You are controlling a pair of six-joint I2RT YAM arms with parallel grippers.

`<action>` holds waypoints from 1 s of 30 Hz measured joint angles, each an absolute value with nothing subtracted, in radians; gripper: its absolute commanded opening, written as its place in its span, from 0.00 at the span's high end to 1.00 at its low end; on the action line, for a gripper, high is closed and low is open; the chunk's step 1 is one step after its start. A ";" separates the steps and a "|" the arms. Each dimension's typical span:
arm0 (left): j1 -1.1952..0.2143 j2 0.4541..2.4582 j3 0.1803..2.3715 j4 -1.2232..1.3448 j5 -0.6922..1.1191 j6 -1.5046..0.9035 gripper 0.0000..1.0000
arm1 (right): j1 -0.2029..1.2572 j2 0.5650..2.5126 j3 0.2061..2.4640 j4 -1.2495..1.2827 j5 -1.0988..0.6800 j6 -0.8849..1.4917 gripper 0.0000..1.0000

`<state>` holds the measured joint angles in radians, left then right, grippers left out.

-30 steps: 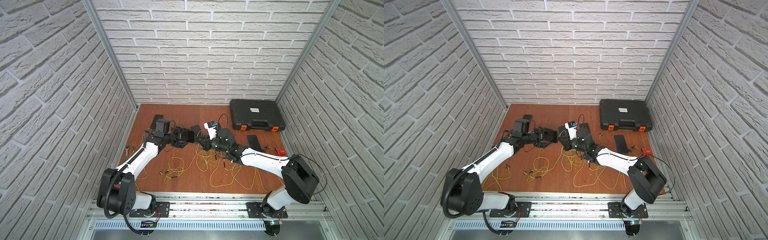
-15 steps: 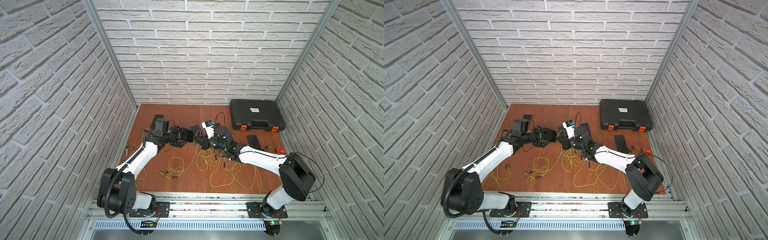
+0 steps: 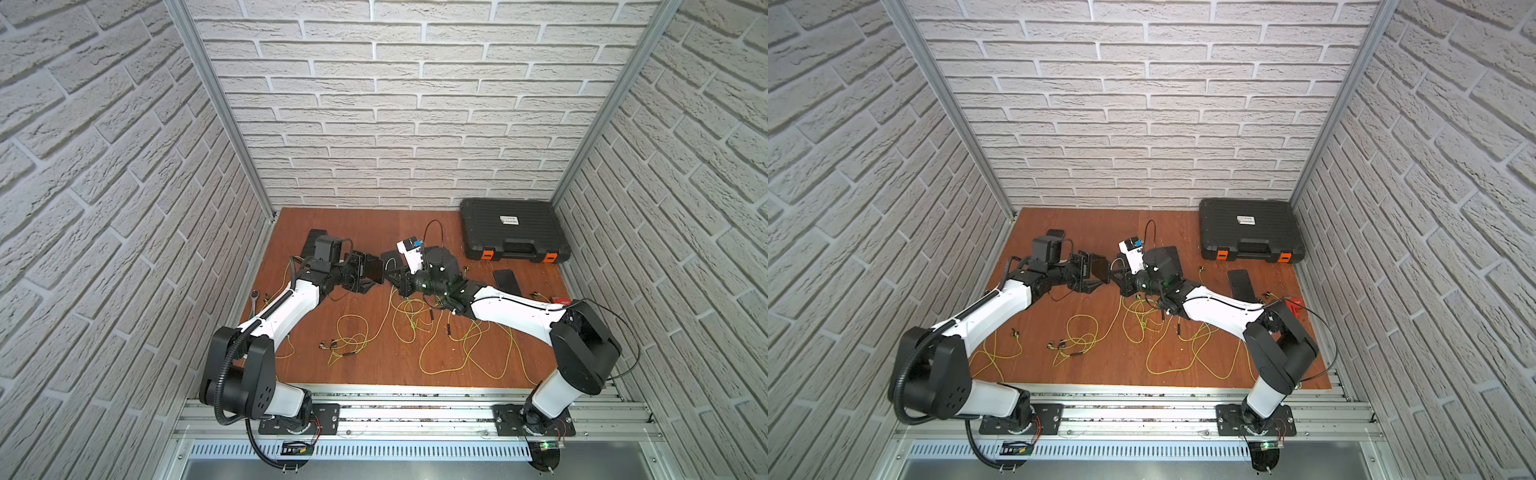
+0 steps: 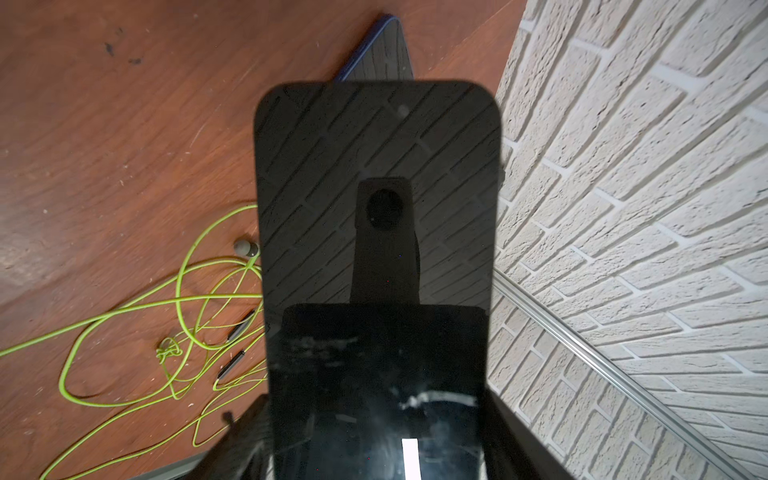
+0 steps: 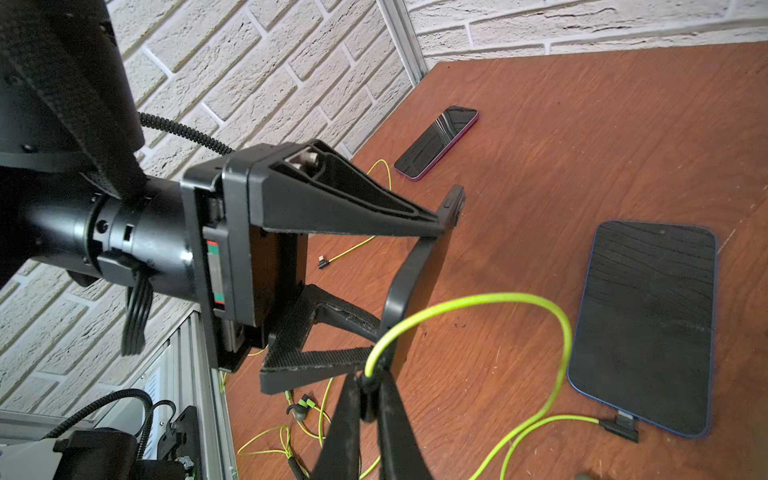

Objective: Plug wired earphones into phones
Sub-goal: Insert the wired earphone into the phone, then place the phone at the center of the board.

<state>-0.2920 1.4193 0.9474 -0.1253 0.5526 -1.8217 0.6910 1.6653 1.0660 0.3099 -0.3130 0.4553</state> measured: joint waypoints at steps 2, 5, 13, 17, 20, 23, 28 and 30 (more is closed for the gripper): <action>-0.292 1.419 0.947 -0.126 0.548 -1.822 1.00 | 0.691 1.667 1.067 0.310 -0.311 0.456 0.93; -0.290 1.419 0.952 -0.141 0.548 -1.805 1.00 | 0.691 1.666 1.067 0.301 -0.310 0.457 0.69; -0.239 1.510 1.182 -0.489 0.573 -1.437 1.00 | 0.673 1.632 1.058 0.150 -0.310 0.456 0.32; -0.210 1.658 1.307 -0.651 0.471 -1.199 1.00 | 0.649 1.536 1.003 0.076 -0.294 0.463 0.28; -0.221 1.802 1.411 -0.771 0.367 -1.014 1.00 | 0.632 1.478 0.967 0.045 -0.267 0.473 0.28; -0.250 1.920 1.498 -0.862 0.275 -0.857 1.00 | 0.623 1.450 0.948 0.017 -0.219 0.483 0.26; -0.297 2.059 1.653 -0.979 0.176 -0.656 1.00 | 0.622 1.430 0.900 -0.019 -0.148 0.487 0.26; -0.311 2.106 1.720 -1.013 0.139 -0.593 1.00 | 0.622 1.424 0.884 -0.038 -0.129 0.489 0.26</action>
<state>-0.3111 2.1056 1.7195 -1.0130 0.1390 -0.5930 0.6216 1.4242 0.8845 -0.0376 -0.1287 0.4892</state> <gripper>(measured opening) 0.731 0.736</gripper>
